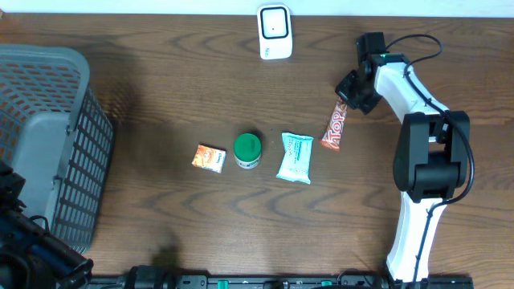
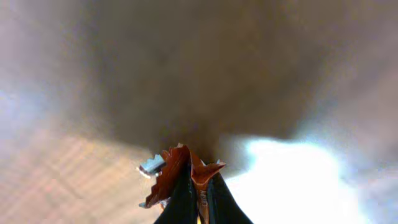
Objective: Scan the item barcode
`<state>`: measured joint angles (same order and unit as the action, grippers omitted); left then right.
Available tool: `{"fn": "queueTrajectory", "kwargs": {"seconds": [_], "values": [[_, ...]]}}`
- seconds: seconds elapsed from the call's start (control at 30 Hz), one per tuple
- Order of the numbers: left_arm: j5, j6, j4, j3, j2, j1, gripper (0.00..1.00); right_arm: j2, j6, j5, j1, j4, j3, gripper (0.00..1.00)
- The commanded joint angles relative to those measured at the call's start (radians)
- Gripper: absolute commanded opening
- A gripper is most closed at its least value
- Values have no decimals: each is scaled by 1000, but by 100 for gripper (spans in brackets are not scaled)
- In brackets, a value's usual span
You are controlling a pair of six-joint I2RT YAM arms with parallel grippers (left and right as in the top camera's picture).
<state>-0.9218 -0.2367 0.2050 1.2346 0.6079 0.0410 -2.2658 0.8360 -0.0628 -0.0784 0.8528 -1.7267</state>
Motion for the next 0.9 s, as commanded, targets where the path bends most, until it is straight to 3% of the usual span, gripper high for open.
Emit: {"fn": "queueTrajectory", "kwargs": {"seconds": [0.0, 0.1, 0.17, 0.2, 0.37, 0.6, 0.73, 0.87], "values": [[-3, -9, -5, -5, -3, -5, 60, 3, -89, 29, 3, 76, -16, 1], [-3, -9, -5, -5, -3, -5, 60, 95, -138, 58, -2, 105, -23, 1], [-3, -9, -5, -5, -3, -5, 60, 188, -138, 199, -28, 142, -23, 1], [-3, -9, -5, -5, -3, -5, 60, 241, -134, 354, -60, 170, -23, 1], [-3, -9, -5, -5, -3, -5, 60, 338, -72, 762, -184, 227, -23, 1], [-3, -9, -5, -5, -3, -5, 61, 351, 65, 1340, -424, 252, 16, 1], [-3, -9, -5, -5, -3, -4, 61, 350, 234, 1478, -523, 248, 101, 1], [-3, -10, -5, -5, -3, -4, 61, 350, 378, 1453, -565, 233, 209, 1]]}}
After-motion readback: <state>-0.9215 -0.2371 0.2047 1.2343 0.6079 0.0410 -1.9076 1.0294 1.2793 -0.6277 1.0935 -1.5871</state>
